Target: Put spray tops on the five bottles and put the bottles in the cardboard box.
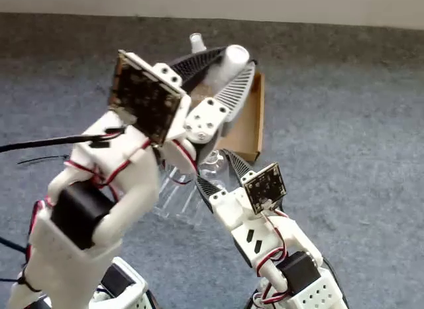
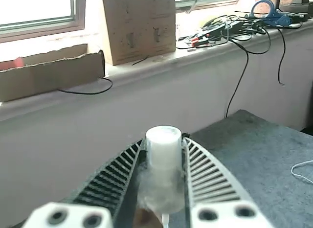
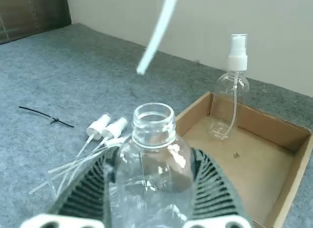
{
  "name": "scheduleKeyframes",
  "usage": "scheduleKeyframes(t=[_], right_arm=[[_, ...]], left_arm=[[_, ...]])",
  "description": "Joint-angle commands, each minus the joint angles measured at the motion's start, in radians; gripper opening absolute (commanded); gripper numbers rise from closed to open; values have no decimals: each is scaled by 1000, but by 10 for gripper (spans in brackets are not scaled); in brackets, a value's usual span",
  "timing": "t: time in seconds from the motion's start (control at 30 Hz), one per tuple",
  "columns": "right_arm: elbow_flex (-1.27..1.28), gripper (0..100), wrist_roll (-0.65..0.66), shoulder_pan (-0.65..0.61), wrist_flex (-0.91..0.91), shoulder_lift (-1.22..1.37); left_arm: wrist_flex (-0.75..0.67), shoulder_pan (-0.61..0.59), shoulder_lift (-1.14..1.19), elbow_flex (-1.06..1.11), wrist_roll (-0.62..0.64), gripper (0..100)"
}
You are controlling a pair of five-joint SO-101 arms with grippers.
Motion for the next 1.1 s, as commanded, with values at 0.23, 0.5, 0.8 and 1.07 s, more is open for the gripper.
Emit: scheduleKeyframes(t=[0.23,0.5,0.8,1.07], right_arm=[[-8,5,-9,-2,-24,-15],[-12,5,-11,-2,-24,-15],[-15,5,-12,36,-24,-16],[-15,5,-12,81,-28,-16]], left_arm=[[-71,22,-22,65,0,21],[-64,19,-22,74,55,21],[-8,-1,-24,124,55,21],[20,-105,-25,352,51,24]])
